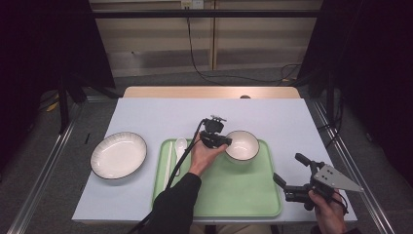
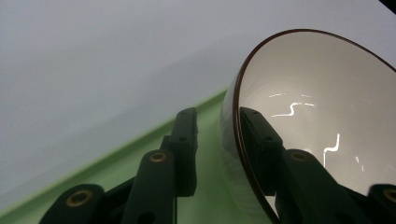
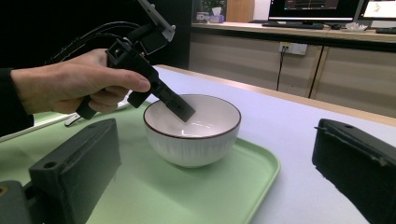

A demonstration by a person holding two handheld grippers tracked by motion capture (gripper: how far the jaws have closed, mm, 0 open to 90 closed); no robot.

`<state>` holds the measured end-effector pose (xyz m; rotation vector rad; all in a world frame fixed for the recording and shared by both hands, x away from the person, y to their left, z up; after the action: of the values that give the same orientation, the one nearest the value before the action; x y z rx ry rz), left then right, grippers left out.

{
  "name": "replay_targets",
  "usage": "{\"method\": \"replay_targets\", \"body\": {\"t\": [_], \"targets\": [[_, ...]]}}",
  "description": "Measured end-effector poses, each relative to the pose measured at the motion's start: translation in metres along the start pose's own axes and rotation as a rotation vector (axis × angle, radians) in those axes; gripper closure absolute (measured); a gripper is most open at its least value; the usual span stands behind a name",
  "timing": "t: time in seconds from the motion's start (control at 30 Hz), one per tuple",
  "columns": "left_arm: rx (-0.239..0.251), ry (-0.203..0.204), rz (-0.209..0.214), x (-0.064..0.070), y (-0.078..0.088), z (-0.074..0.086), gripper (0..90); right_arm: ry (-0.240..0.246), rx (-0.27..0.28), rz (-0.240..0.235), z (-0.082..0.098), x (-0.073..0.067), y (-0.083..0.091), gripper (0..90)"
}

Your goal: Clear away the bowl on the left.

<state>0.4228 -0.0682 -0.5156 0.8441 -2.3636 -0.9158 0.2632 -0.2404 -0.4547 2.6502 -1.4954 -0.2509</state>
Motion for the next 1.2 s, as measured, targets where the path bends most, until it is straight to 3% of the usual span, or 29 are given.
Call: {"method": "replay_targets", "body": {"t": [0.3,0.4,0.43,0.5,0.57,0.63,0.7,0.8,0.83,0.87,0.97,1.03,1.13,1.2], "targets": [[0.067,-0.045,-0.005,-0.006,0.023,-0.004,40.0,0.009,-0.001,-0.003,0.000,0.000,0.000,0.5],[0.085,-0.057,-0.031,-0.010,0.038,-0.005,27.0,0.009,0.000,0.000,0.000,0.000,0.000,0.5],[0.113,-0.066,-0.042,-0.011,0.045,-0.006,25.1,0.006,0.002,0.002,-0.001,0.001,0.000,0.5],[0.131,-0.057,-0.038,-0.017,0.054,-0.007,21.6,0.009,-0.003,-0.002,0.000,0.000,-0.002,0.5],[0.160,-0.047,-0.070,-0.025,0.062,-0.006,18.1,0.014,-0.003,-0.006,0.000,-0.001,-0.002,0.5],[0.170,-0.037,-0.064,-0.031,0.069,-0.001,13.0,0.015,-0.004,0.000,0.000,0.000,-0.001,0.5],[0.192,-0.045,-0.082,-0.036,0.075,0.002,10.4,0.003,-0.004,0.002,0.000,0.000,-0.002,0.5],[0.221,0.001,-0.091,-0.045,0.084,0.007,5.0,0.006,-0.004,0.002,0.000,0.000,-0.002,0.5],[0.224,-0.021,-0.094,-0.048,0.088,0.010,4.1,0.008,-0.004,0.003,0.000,0.000,-0.002,0.5],[0.245,-0.012,-0.100,-0.050,0.091,0.011,4.3,0.007,0.000,-0.001,-0.001,0.000,-0.002,0.5],[0.235,-0.028,-0.130,-0.060,0.099,0.017,4.1,0.003,0.000,0.003,-0.001,0.000,-0.002,0.5],[0.261,0.010,-0.140,-0.066,0.105,0.017,4.2,0.000,-0.001,0.003,-0.001,0.000,-0.002,0.5],[0.266,-0.008,-0.169,-0.072,0.114,0.019,4.1,0.001,-0.004,0.006,0.000,0.000,-0.002,0.5],[0.274,0.014,-0.180,-0.077,0.119,0.021,4.0,0.005,0.001,0.005,-0.001,0.000,-0.002,0.5]]}}
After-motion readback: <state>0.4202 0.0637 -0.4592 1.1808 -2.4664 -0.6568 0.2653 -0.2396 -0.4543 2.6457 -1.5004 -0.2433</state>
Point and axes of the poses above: each handheld gripper's, and its own axes: y roughly backward along the jaws, z roughly out of its underside, x roughly to its right, the point moved 9 cm from there along -y, roughly forward along the jaws, and after that the axes turned 5 degrees about -y, right-handed, at the moved point
